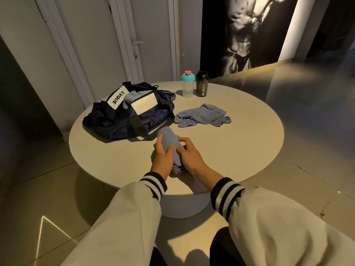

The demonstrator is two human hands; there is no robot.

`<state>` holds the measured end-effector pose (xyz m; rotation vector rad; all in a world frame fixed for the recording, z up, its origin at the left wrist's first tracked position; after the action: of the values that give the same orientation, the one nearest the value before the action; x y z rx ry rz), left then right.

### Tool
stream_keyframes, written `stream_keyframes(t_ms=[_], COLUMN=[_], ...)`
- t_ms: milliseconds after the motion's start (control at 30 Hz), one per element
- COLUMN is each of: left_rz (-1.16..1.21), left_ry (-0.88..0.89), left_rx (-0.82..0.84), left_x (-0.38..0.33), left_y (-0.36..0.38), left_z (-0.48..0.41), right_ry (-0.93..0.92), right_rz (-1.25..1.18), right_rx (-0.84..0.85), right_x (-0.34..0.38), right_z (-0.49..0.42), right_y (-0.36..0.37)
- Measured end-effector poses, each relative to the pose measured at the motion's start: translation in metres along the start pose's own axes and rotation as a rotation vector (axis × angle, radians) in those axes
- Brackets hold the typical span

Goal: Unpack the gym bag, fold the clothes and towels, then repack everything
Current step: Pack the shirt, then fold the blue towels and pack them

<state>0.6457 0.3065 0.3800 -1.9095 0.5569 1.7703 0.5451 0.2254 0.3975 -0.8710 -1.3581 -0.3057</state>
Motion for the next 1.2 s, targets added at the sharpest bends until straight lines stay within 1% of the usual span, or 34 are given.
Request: stream_keyframes(t_ms=[67,200,267,333,400,467,567,667,800,867,933,1000,1200], left_rz=[0.061,0.137,0.18,0.212,0.2,0.131,0.094,0.065,0.064,-0.018,-0.174,-0.27,-0.172], left_ry=[0.024,0.119,0.122,0.085,0.022,-0.001,-0.06,-0.118,-0.211,-0.214,-0.205,-0.212,-0.387], left_rx=[0.015,0.056,0.079,0.083,0.087,0.112,0.073,0.004,-0.034,-0.091,-0.162,-0.187,-0.188], left_x=[-0.012,-0.039,-0.048,-0.055,-0.061,-0.085,-0.124,-0.166,-0.196,-0.205,-0.208,-0.203,-0.149], left_y=[-0.002,-0.003,-0.003,-0.004,-0.005,-0.007,-0.021,-0.041,-0.074,-0.099,-0.124,-0.14,-0.164], left_z=[-0.008,-0.042,-0.063,-0.083,-0.095,-0.107,-0.129,-0.144,-0.158,-0.169,-0.183,-0.198,-0.249], right_ry=[-0.012,-0.069,-0.077,-0.078,-0.044,-0.033,0.016,0.012,0.034,0.018,0.007,0.014,0.054], right_rz=[-0.093,-0.198,-0.187,-0.151,-0.105,-0.036,0.004,0.056,0.116,0.186,0.253,0.3,0.424], right_rx=[-0.02,-0.069,-0.13,-0.143,-0.141,-0.136,-0.06,0.051,0.205,0.256,0.289,0.294,0.367], right_x=[0.005,0.023,0.032,0.044,0.048,0.066,0.104,0.15,0.194,0.21,0.221,0.227,0.213], right_z=[-0.014,-0.061,-0.085,-0.105,-0.116,-0.131,-0.154,-0.17,-0.185,-0.195,-0.207,-0.221,-0.258], right_y=[0.004,0.006,0.003,0.004,0.005,0.002,0.0,-0.003,0.004,0.014,0.024,0.036,0.079])
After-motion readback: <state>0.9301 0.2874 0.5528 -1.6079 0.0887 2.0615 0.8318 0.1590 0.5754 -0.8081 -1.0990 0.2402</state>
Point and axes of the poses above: each hand's wrist, its own z-axis away from the middle knuckle, its own y-axis out of the palm, x = y × z, the point moved 9 cm from there along -z, towards the middle knuckle, and after that the axes turned 10 degrees about z, right-handed, at the moved point
